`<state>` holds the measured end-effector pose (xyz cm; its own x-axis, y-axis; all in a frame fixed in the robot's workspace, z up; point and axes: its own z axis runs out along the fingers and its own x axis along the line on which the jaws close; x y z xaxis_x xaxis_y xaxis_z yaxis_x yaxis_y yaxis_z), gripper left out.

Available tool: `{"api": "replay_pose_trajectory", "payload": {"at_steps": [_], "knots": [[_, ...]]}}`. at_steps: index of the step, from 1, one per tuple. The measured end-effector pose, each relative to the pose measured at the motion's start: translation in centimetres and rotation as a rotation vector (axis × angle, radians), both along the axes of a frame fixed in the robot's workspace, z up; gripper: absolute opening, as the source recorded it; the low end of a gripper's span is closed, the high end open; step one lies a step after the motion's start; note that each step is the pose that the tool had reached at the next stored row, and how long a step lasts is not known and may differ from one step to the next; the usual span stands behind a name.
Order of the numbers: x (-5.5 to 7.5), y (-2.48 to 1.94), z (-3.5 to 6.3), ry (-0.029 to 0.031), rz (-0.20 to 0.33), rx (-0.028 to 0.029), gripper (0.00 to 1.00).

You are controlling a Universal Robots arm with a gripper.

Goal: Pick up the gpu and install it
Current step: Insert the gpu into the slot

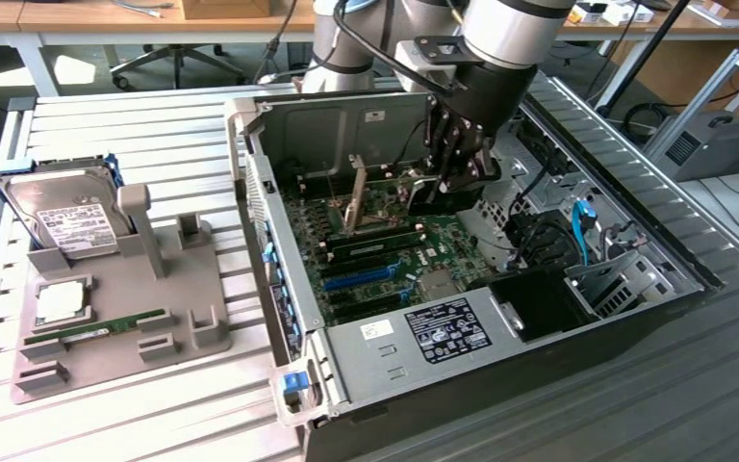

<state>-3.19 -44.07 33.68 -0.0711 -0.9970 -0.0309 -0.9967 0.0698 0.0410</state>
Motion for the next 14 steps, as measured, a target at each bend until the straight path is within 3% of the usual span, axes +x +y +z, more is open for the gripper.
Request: {"api": "replay_pose_trajectory", "payload": {"at_steps": [14], "knots": [[-1.9,0.00,-0.05,0.0000,0.000,0.0000,0.27]]}}
